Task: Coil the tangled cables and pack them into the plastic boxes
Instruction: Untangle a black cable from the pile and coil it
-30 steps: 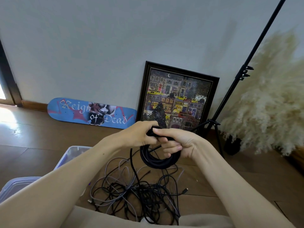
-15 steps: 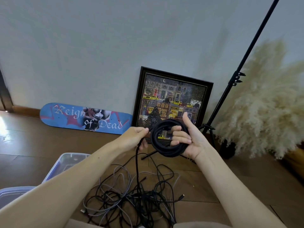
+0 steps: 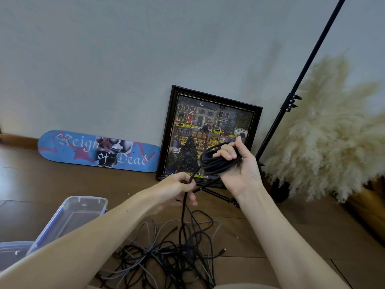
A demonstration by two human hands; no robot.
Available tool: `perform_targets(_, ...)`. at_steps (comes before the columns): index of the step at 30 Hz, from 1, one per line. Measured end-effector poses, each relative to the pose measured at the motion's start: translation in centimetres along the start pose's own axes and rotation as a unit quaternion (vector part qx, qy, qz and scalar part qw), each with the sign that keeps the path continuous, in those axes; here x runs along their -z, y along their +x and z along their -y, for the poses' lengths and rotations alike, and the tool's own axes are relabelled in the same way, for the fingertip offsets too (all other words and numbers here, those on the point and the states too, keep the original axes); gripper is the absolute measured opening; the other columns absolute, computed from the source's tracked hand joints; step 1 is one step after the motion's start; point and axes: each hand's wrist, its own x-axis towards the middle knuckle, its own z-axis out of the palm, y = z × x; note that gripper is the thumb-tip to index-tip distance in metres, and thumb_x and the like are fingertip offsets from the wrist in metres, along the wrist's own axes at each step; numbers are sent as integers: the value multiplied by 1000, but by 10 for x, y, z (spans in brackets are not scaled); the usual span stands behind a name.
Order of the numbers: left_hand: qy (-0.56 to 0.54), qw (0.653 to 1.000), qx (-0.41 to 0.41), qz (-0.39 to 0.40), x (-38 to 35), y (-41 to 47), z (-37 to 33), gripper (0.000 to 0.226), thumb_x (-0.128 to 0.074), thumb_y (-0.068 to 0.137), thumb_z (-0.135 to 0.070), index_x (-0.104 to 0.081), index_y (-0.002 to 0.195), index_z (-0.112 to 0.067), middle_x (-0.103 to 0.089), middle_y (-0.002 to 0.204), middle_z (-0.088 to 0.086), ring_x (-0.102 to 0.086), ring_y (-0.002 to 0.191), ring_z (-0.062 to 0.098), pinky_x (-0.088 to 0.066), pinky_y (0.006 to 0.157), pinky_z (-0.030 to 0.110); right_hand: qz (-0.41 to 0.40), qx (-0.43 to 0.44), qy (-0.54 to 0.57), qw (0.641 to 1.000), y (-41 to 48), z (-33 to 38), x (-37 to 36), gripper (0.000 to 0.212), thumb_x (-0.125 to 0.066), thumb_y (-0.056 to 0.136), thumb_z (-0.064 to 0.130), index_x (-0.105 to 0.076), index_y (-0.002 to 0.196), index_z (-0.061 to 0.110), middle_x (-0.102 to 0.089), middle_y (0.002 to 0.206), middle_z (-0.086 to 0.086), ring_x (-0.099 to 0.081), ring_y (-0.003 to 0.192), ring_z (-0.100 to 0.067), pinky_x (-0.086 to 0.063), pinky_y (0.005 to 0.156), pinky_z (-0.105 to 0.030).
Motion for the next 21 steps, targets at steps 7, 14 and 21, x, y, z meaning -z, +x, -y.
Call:
perform_targets(7, 53, 998, -30, -10, -3, 3, -5, 17, -48, 99, -19, -61, 97, -8, -61, 71, 6, -59, 56, 11, -44, 51, 20, -34, 70, -85, 993, 3, 2, -2, 32, -52, 89, 45, -44, 77, 16, -38, 55, 4, -39, 49, -10, -42, 75, -25)
perform_targets(14, 177, 983, -23, 28, -13, -4, -15, 25, -37, 102, -20, -51, 123, -15, -55, 71, 12, -53, 46, 18, -52, 48, 25, -14, 92, -219, 971, -1, 5, -3, 26, -50, 93, 38, -44, 86, 15, -40, 61, 1, -39, 58, -14, -42, 76, -29)
perform_targets(21, 233, 970, -64, 29, -20, -11, -16, 27, -51, 96, -12, -51, 123, -6, -48, 60, -3, -42, 32, 0, -33, 39, 13, 55, 101, -626, 771, 0, -21, 1, 15, -50, 99, 20, -43, 96, 8, -49, 68, -3, -49, 65, -13, -43, 75, -30)
